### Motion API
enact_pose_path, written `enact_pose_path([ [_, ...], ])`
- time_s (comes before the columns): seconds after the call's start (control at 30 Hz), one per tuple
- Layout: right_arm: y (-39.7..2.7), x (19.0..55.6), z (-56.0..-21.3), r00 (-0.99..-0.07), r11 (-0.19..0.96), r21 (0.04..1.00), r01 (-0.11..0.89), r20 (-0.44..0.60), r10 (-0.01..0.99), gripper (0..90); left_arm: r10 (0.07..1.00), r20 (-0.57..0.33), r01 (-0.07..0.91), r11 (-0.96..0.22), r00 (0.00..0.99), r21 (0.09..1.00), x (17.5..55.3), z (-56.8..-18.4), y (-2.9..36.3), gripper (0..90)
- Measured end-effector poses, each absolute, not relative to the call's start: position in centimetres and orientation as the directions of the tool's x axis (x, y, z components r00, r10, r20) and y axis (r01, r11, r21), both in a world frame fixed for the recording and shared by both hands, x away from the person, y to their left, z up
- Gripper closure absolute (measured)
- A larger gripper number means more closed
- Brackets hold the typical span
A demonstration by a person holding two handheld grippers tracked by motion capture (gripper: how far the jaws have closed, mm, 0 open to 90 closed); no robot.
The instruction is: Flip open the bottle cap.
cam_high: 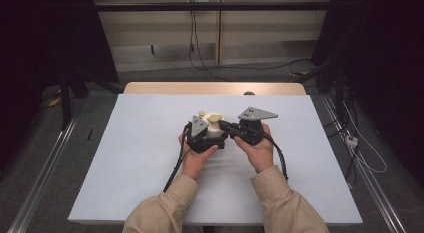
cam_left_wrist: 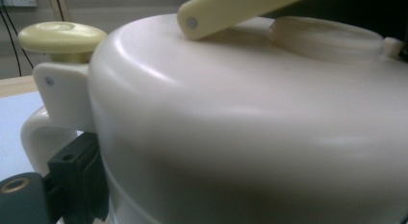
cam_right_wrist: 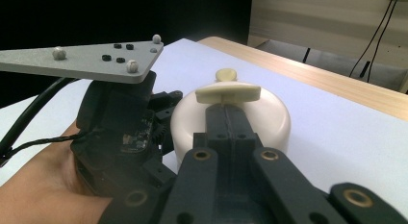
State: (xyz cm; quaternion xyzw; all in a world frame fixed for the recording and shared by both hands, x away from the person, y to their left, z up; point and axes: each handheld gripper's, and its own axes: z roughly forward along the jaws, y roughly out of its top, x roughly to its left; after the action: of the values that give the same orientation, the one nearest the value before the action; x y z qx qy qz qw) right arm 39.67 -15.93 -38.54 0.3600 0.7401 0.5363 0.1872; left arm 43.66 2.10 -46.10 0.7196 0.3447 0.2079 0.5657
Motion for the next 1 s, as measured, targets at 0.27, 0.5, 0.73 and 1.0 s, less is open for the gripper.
enact_pose_path([
  [0.27,-15.64,39.82,-38.38,-0.672,0.165,0.931,0.325,0.105,0.733,90.0,0.732,-0.091,0.261,-0.122,0.676,0.957,43.66,-46.09,2.1,6.0],
  [0.5,-15.39,39.99,-38.3,-0.675,0.167,0.932,0.321,0.101,0.731,90.0,0.731,-0.092,0.262,-0.122,0.676,0.957,43.66,-46.09,2.1,5.9],
  [0.73,-15.1,40.09,-38.23,-0.679,0.163,0.933,0.32,0.106,0.727,90.0,0.732,-0.096,0.265,-0.119,0.675,0.957,43.65,-46.1,2.07,6.0],
  [1.0,-14.97,40.29,-38.24,-0.681,0.157,0.934,0.32,0.112,0.724,90.0,0.732,-0.095,0.265,-0.119,0.675,0.957,43.65,-46.1,2.07,5.9],
])
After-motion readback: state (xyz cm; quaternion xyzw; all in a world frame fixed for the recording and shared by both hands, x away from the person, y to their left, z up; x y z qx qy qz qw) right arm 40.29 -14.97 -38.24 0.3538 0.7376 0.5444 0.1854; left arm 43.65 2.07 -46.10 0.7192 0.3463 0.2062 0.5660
